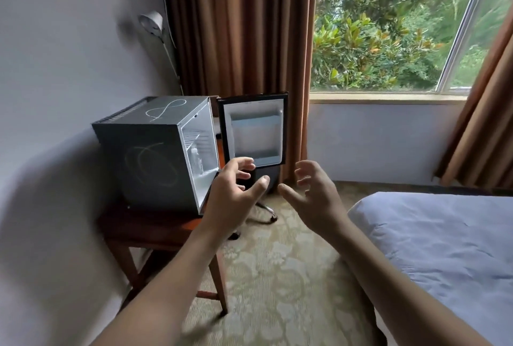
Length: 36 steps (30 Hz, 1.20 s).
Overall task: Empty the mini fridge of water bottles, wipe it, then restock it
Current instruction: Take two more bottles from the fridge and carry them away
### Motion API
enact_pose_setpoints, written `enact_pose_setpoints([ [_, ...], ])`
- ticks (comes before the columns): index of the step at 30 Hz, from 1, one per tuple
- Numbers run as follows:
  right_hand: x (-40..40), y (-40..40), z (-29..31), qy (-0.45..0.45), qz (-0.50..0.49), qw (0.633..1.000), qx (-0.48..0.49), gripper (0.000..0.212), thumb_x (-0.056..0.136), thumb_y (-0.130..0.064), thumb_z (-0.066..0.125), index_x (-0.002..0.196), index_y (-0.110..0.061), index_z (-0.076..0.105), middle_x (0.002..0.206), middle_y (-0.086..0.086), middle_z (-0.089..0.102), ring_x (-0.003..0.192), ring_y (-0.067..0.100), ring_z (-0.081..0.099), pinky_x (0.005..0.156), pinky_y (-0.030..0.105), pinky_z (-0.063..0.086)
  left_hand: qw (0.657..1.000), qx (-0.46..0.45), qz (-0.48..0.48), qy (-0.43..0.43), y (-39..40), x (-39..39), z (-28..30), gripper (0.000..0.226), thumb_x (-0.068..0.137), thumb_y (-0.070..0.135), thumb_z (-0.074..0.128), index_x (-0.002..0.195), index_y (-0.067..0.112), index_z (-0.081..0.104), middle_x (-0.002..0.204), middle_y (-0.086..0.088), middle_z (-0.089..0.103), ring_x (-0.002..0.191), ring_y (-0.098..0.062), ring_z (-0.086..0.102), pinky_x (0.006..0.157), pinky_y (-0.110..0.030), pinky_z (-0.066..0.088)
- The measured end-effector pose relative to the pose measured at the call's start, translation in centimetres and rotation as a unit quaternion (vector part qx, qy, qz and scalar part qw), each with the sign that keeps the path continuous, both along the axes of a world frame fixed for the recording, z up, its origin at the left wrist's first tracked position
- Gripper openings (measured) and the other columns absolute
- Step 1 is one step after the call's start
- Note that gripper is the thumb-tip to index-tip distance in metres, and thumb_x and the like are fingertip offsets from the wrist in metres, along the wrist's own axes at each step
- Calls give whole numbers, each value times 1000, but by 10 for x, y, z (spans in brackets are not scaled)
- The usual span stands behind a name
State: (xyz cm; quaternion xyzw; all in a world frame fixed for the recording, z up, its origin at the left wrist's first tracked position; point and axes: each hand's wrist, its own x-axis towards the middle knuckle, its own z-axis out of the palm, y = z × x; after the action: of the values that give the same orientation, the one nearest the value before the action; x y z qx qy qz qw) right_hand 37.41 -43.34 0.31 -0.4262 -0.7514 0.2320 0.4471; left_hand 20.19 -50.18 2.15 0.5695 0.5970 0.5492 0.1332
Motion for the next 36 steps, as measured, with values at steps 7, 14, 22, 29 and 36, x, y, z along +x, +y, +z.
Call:
enact_pose_setpoints([
  [7, -34, 167, 0, -23, 14, 1000, 4, 59, 82, -40, 79, 130, -15, 53, 118, 0, 61, 100, 13, 62, 85, 30, 57, 999, 9, 24, -35, 162, -44, -17, 52, 78, 51, 66, 123, 24, 60, 116, 14, 64, 105, 0, 61, 87, -33, 57],
  [14, -70, 313, 7, -34, 42, 999, 4, 63, 82, -41, 78, 134, -20, 49, 117, -10, 55, 98, 7, 59, 77, 15, 50, 998, 7, 46, -46, 293, -72, -9, 49, 79, 43, 67, 121, 18, 61, 116, 8, 64, 104, -8, 62, 83, -25, 53],
  [22, -147, 441, -20, -35, 160, 986, -37, 60, 82, -43, 77, 132, -24, 49, 117, -8, 58, 99, 2, 57, 81, 23, 49, 988, -7, 151, -44, 394, -127, -38, 48, 76, 45, 67, 118, 21, 62, 112, 9, 65, 99, -8, 62, 78, -18, 50],
  [29, -213, 552, -52, -52, 280, 956, -62, 54, 83, -37, 77, 128, -18, 52, 115, -4, 60, 99, 13, 59, 87, 36, 52, 955, -39, 286, -64, 465, -161, -80, 43, 76, 46, 68, 114, 26, 60, 110, 13, 63, 99, -4, 60, 81, -24, 52],
  [36, -288, 599, -98, -104, 410, 896, -134, 55, 80, -41, 76, 127, -25, 51, 119, -9, 58, 105, 12, 58, 87, 39, 55, 890, -79, 436, -111, 475, -188, -126, 39, 86, 32, 75, 121, 23, 59, 118, 11, 61, 103, -6, 59, 89, -34, 54],
])
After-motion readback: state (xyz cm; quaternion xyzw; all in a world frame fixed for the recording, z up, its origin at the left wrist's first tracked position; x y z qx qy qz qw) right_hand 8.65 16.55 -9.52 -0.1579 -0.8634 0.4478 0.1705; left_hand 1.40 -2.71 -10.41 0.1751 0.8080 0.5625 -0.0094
